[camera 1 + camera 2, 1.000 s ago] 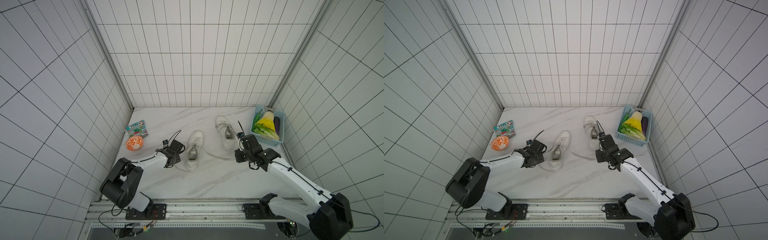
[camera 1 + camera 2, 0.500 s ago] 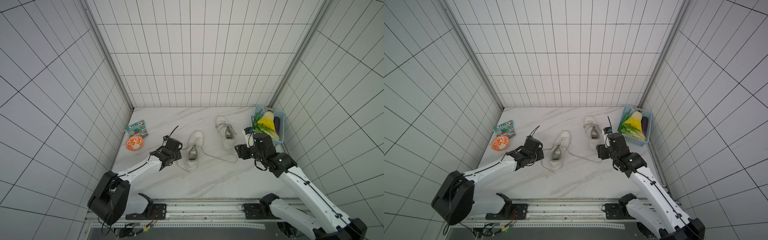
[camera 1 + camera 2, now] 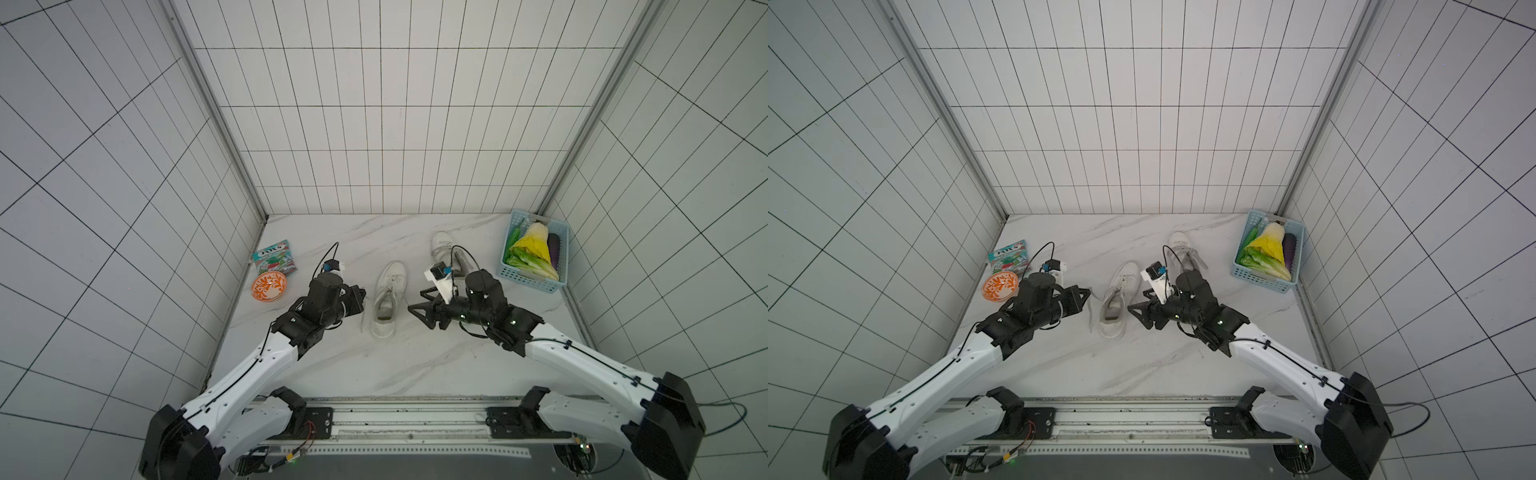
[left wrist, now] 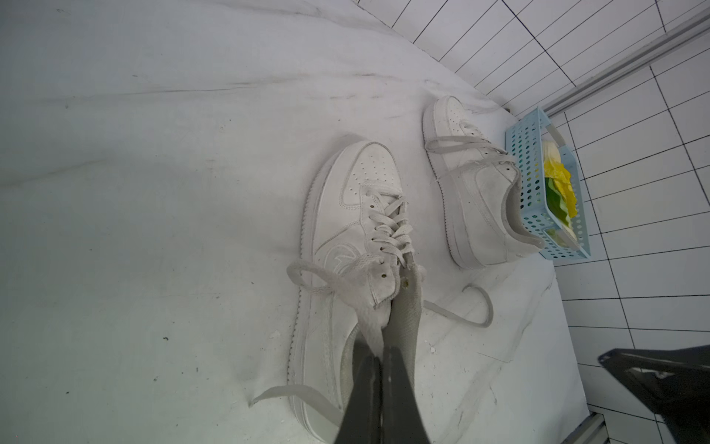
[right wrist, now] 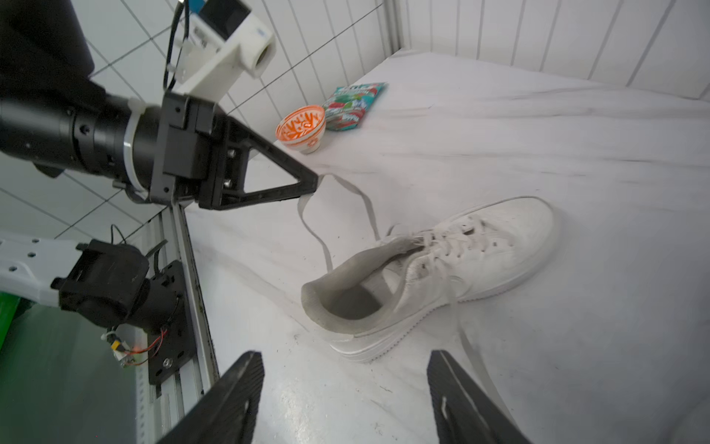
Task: Tie the shoes
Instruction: Cross the shoelace with the shoelace.
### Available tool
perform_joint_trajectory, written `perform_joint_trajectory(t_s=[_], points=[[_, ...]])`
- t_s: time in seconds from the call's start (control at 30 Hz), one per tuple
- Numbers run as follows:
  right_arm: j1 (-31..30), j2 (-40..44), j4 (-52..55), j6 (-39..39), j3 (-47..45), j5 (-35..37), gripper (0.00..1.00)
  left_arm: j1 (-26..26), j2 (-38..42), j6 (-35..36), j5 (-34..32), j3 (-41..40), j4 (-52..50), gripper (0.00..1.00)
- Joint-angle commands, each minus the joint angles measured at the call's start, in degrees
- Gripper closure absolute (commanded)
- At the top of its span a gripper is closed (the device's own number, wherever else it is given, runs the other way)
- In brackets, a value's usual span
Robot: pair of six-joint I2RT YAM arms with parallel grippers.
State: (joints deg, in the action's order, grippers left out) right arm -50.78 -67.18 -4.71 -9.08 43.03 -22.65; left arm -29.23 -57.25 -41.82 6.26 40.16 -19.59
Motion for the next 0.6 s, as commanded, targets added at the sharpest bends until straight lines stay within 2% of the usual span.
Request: perform_joint_trajectory(t_s=[0.0, 0.27, 0.4, 0.5, 0.57], points=[[-3.1, -4.6, -11.0, 1.9, 1.1, 1.5, 0.3, 0.2, -0.4, -2.8, 4.8, 1.7, 4.1, 1.0], [-6.7, -16.6, -17.1, 1.7, 6.1, 3.1, 0.32, 0.3, -1.6, -6.2, 8.1, 2.3, 7.0, 1.0], [-6.8, -20.7, -18.2, 0.9, 8.5, 2.7, 0.37, 0.2, -1.5, -6.8, 8.6, 2.4, 7.7, 1.0], [-6.9, -23.8, -19.1, -0.1, 10.3, 1.1, 0.43, 0.2, -1.9, -7.3, 9.0, 2.4, 8.3, 1.0], [-6.9, -25.3, -20.4, -1.3, 10.8, 0.3, 0.52, 0.2, -1.9, -7.4, 9.1, 2.5, 8.5, 1.0]])
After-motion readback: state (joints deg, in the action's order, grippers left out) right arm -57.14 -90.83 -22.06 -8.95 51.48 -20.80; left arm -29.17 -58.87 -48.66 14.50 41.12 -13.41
